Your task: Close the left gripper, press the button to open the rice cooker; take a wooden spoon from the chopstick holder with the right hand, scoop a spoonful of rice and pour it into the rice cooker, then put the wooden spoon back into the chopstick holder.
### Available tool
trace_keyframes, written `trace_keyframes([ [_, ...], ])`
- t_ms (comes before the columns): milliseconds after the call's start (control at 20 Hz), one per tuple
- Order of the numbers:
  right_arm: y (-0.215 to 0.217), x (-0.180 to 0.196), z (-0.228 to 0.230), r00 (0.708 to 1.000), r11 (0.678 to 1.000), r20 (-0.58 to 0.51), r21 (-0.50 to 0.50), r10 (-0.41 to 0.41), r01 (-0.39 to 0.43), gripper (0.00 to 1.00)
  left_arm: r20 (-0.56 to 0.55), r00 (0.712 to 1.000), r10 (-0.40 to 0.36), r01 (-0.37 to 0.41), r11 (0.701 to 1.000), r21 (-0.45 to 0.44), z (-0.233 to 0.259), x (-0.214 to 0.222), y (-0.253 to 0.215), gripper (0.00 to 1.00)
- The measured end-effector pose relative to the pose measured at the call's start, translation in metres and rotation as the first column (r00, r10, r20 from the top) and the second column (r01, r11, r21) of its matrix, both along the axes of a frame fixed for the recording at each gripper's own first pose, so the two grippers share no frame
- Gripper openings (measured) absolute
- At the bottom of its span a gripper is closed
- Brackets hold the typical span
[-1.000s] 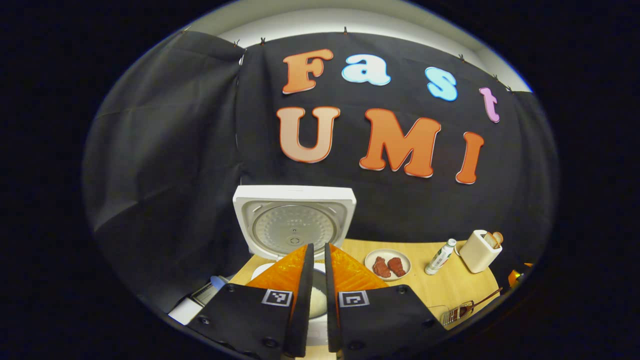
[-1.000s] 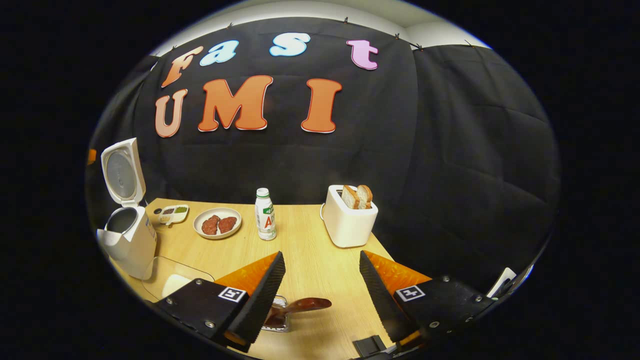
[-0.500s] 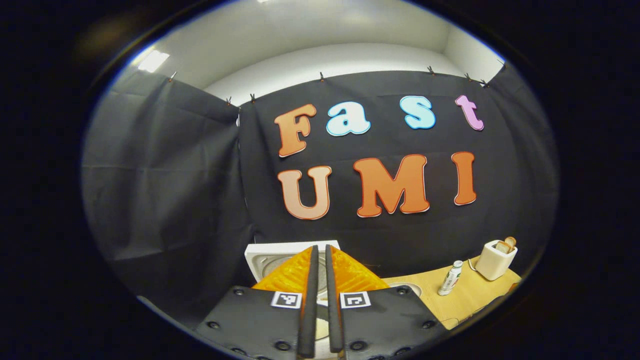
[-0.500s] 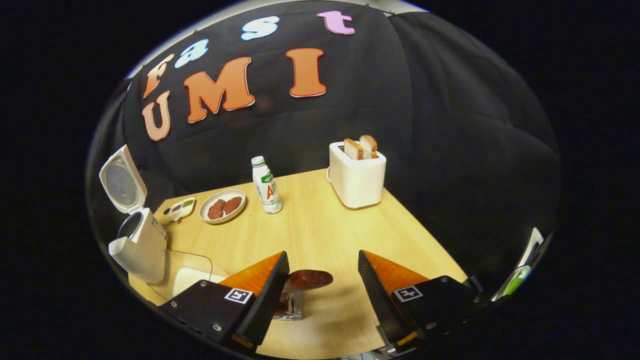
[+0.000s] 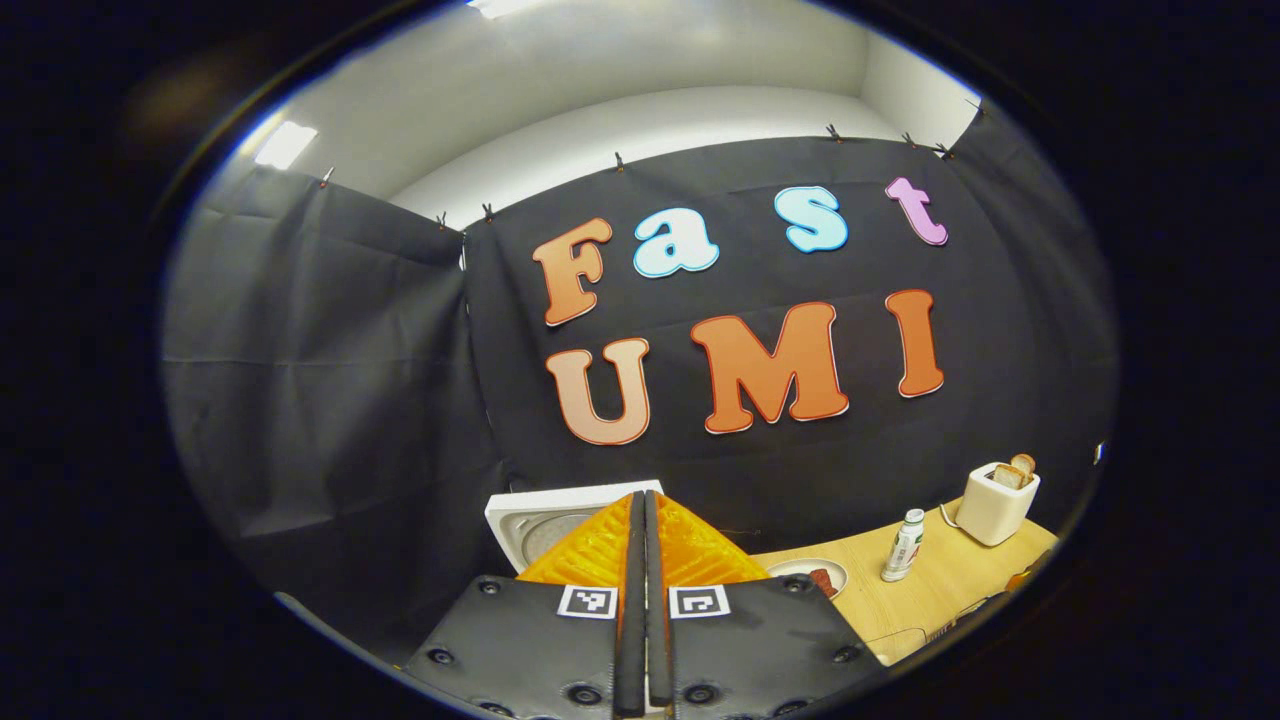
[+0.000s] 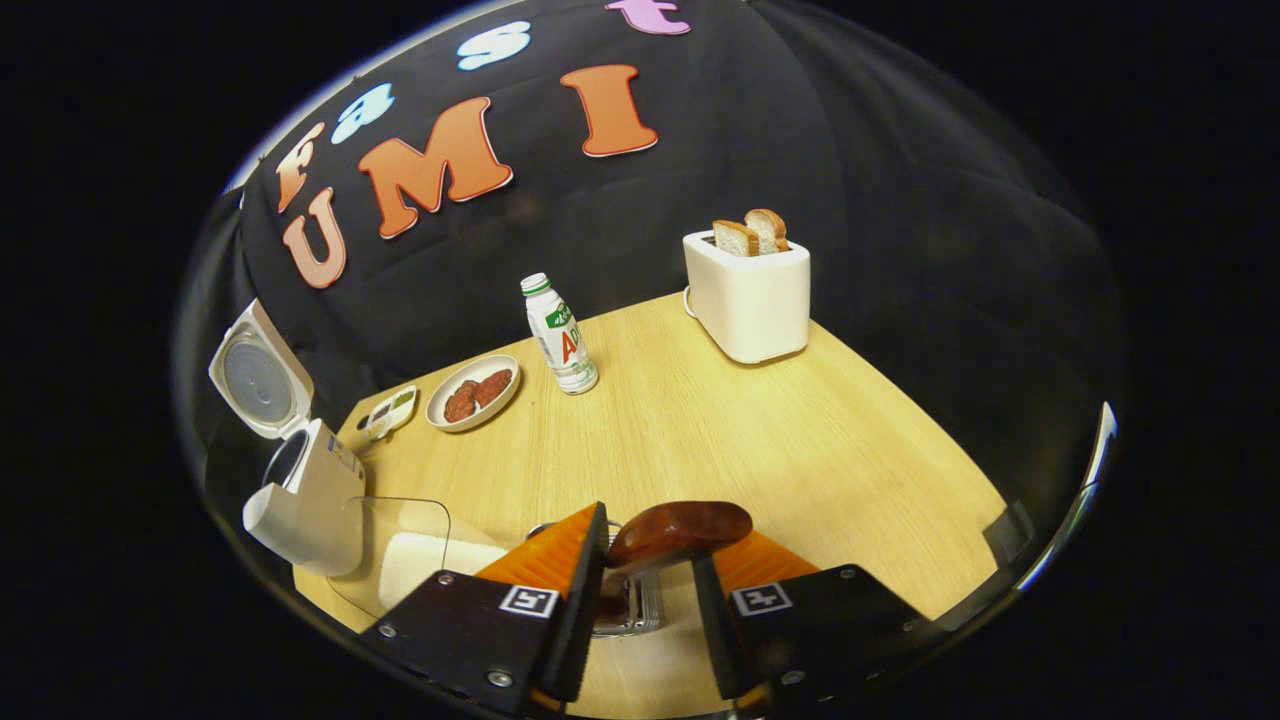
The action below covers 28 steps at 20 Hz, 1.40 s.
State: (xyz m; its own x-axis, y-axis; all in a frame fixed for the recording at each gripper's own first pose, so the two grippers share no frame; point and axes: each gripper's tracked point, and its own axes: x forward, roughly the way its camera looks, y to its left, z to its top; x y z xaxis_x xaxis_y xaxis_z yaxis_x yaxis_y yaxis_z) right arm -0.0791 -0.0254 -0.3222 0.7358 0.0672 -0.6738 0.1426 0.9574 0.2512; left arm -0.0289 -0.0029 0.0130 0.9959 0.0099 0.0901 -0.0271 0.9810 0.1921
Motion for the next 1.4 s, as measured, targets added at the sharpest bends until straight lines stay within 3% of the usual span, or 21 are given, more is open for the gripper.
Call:
trace_keyframes([
  [50,0.006,-0.002,0.000,1.000,0.999,-0.007,0.037,-0.006,0.006,0.40,-0.008,1.000,0.008,-0.008,1.000,0.013,-0.003,0.001,0.003,0.03],
  [100,0.010,-0.002,0.001,1.000,0.997,-0.017,0.076,-0.027,0.028,0.41,-0.013,1.000,0.017,-0.017,1.000,0.019,-0.007,0.001,0.004,0.03],
  [150,0.010,-0.001,0.002,0.998,0.992,-0.027,0.109,-0.058,0.061,0.33,-0.024,1.000,0.015,-0.015,1.000,0.019,-0.011,0.003,0.004,0.03],
  [300,0.020,0.001,0.002,0.995,0.987,-0.034,0.127,-0.098,0.101,0.19,-0.051,0.999,0.015,-0.014,1.000,0.014,-0.023,0.006,0.010,0.03],
  [500,0.027,0.005,0.034,0.993,0.984,0.009,0.135,-0.116,0.113,0.12,-0.059,0.998,0.011,-0.011,1.000,0.003,-0.029,0.006,0.022,0.05],
  [650,0.017,0.013,0.069,0.983,0.982,0.070,0.090,-0.170,0.163,0.12,-0.069,0.998,-0.005,0.004,1.000,-0.014,-0.036,0.005,0.026,0.06],
  [800,0.031,0.021,0.114,0.973,0.982,0.156,0.104,-0.170,0.155,0.12,-0.083,0.997,0.003,-0.005,1.000,-0.018,-0.045,0.006,0.035,0.11],
  [900,0.054,0.023,0.130,0.975,0.986,0.181,0.127,-0.128,0.106,0.12,-0.093,0.996,-0.009,0.006,0.999,-0.040,-0.049,0.007,0.038,0.22],
  [950,0.067,0.024,0.135,0.976,0.988,0.191,0.136,-0.102,0.077,0.12,-0.100,0.995,-0.014,0.009,0.999,-0.052,-0.051,0.008,0.039,0.36],
  [1100,0.108,0.023,0.129,0.981,0.993,0.193,0.119,-0.012,-0.011,0.12,-0.114,0.993,-0.012,0.003,0.997,-0.081,-0.054,0.009,0.055,0.52],
  [1150,0.121,0.022,0.123,0.983,0.993,0.185,0.111,0.016,-0.037,0.12,-0.120,0.993,-0.013,0.002,0.996,-0.091,-0.055,0.009,0.060,0.51],
  [1200,0.135,0.020,0.117,0.983,0.993,0.177,0.099,0.048,-0.066,0.12,-0.122,0.992,-0.007,-0.005,0.995,-0.097,-0.057,0.009,0.067,0.51],
  [1300,0.154,0.019,0.097,0.983,0.992,0.151,0.046,0.107,-0.116,0.12,-0.129,0.992,-0.005,-0.008,0.995,-0.102,-0.059,0.007,0.075,0.70],
  [1400,0.167,0.019,0.079,0.977,0.987,0.139,-0.032,0.161,-0.159,0.12,-0.131,0.991,0.012,-0.024,0.995,-0.094,-0.061,0.005,0.089,0.80],
])
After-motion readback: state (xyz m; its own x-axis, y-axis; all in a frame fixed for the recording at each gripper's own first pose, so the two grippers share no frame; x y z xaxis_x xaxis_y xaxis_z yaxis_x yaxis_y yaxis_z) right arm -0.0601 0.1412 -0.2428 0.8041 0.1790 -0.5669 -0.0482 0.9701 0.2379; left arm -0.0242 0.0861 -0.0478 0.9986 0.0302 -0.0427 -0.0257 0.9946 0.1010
